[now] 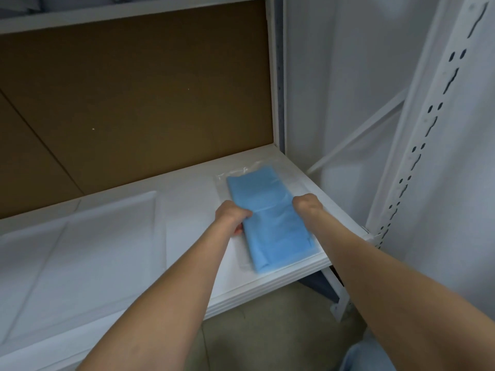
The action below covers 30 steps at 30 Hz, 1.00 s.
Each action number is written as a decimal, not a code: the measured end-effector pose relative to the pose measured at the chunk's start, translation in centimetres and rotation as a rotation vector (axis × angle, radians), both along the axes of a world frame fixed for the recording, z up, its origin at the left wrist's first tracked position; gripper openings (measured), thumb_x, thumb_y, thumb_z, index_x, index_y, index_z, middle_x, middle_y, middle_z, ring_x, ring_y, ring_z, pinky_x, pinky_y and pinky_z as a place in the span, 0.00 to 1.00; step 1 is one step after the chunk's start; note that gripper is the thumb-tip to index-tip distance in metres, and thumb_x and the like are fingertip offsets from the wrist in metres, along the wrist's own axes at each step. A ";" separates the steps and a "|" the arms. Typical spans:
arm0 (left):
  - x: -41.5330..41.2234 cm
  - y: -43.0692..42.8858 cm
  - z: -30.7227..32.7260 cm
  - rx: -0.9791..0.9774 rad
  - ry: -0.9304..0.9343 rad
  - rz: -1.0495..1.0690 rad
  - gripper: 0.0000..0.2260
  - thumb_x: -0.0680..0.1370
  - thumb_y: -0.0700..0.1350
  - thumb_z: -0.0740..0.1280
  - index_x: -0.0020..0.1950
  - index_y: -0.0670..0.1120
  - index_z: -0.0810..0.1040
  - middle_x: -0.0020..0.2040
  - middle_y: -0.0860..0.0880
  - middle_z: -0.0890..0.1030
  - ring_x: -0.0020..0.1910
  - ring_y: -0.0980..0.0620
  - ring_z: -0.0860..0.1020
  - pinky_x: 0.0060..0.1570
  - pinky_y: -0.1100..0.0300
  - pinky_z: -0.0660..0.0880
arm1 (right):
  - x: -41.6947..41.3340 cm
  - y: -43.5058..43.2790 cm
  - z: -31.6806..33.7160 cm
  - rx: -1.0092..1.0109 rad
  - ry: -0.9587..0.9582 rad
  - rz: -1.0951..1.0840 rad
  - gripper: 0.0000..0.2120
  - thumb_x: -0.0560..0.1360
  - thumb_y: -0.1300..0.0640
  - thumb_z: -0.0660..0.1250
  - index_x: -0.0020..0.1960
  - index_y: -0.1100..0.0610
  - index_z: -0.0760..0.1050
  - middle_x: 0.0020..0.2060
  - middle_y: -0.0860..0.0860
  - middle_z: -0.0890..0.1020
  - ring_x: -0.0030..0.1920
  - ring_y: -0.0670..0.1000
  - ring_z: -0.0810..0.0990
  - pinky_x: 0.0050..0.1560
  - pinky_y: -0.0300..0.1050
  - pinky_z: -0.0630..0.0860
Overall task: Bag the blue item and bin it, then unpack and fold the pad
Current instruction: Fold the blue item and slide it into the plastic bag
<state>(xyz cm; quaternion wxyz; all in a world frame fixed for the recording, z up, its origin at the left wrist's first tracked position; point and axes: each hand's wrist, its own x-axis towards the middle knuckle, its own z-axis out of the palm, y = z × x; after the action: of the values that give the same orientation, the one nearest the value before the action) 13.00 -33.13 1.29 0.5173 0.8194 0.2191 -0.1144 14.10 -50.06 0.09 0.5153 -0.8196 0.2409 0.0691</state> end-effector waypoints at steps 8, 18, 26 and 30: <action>0.2 1.5 0.7 0.030 -0.269 0.105 0.09 0.75 0.38 0.62 0.36 0.46 0.77 0.47 0.42 0.82 0.49 0.40 0.81 0.53 0.48 0.79 | 0.1 1.9 0.5 0.102 -0.097 -0.020 0.15 0.76 0.66 0.60 0.61 0.62 0.76 0.58 0.59 0.78 0.59 0.60 0.77 0.62 0.48 0.73; -4.7 6.8 -0.3 -0.220 0.001 0.028 0.34 0.76 0.36 0.68 0.77 0.49 0.56 0.65 0.41 0.75 0.49 0.43 0.78 0.31 0.55 0.77 | -3.1 4.7 0.4 0.068 -0.012 0.205 0.14 0.72 0.60 0.70 0.54 0.61 0.69 0.51 0.57 0.75 0.57 0.61 0.78 0.55 0.58 0.78; -7.3 7.3 0.8 -0.197 0.074 -0.068 0.37 0.74 0.33 0.70 0.77 0.51 0.56 0.63 0.41 0.77 0.46 0.45 0.80 0.40 0.53 0.78 | -5.6 4.5 1.4 -0.180 0.029 0.333 0.14 0.72 0.56 0.70 0.53 0.60 0.73 0.49 0.56 0.80 0.44 0.56 0.80 0.39 0.46 0.79; -8.8 7.0 1.3 -0.151 0.090 -0.134 0.36 0.74 0.36 0.71 0.77 0.50 0.58 0.60 0.43 0.79 0.37 0.50 0.80 0.32 0.59 0.77 | -6.8 4.5 2.2 -0.357 0.046 0.369 0.08 0.72 0.56 0.69 0.40 0.56 0.69 0.36 0.52 0.77 0.32 0.50 0.78 0.30 0.39 0.71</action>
<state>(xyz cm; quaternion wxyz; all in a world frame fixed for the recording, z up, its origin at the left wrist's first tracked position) 4.24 -26.09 2.63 0.5584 0.7849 0.1776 -0.2016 7.32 -45.60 2.31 0.3354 -0.9259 0.1074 0.1368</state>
